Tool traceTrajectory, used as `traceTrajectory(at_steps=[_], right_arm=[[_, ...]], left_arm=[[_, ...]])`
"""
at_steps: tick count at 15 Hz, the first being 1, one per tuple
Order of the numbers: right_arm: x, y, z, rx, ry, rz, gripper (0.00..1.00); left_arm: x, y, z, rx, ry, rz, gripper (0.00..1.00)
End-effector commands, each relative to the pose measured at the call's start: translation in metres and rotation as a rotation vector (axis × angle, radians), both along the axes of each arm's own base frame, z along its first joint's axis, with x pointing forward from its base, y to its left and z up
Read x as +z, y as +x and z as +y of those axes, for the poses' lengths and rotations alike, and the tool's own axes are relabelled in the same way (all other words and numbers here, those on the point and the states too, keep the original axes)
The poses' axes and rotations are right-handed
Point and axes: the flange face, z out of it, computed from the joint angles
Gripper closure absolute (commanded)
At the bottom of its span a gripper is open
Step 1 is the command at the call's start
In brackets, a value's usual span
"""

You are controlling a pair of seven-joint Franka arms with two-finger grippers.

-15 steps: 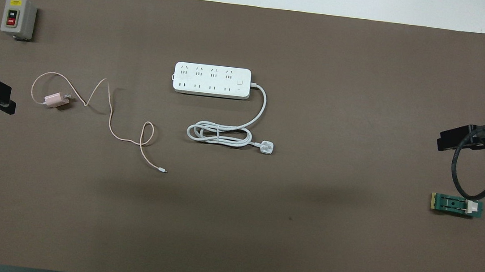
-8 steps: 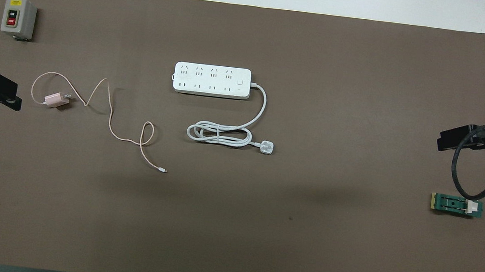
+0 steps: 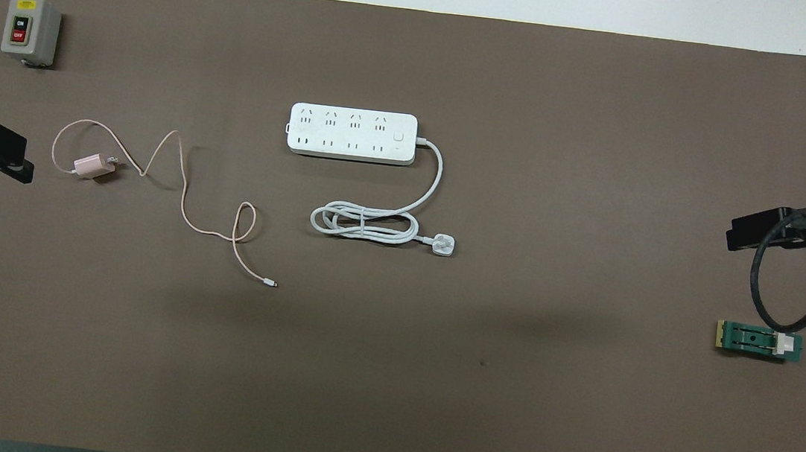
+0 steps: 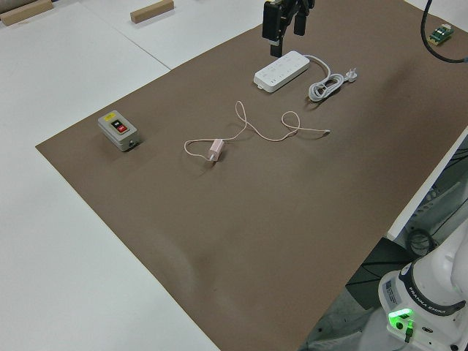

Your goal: Unplug charger and place it aside

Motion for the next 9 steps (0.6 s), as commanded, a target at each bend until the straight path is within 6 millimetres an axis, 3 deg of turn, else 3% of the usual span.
traceTrajectory(at_steps=[1, 9], right_arm=[[0.0006, -0.0065, -0.0002, -0.019, 0.000, -0.002, 0.00], [0.0005, -0.0067, -0.0002, -0.018, 0.000, -0.001, 0.00]], left_arm=[[0.0032, 0.0022, -0.0001, -0.010, -0.012, -0.015, 0.00], [0.0046, 0.0053, -0.0017, -0.015, -0.014, -0.041, 0.00]])
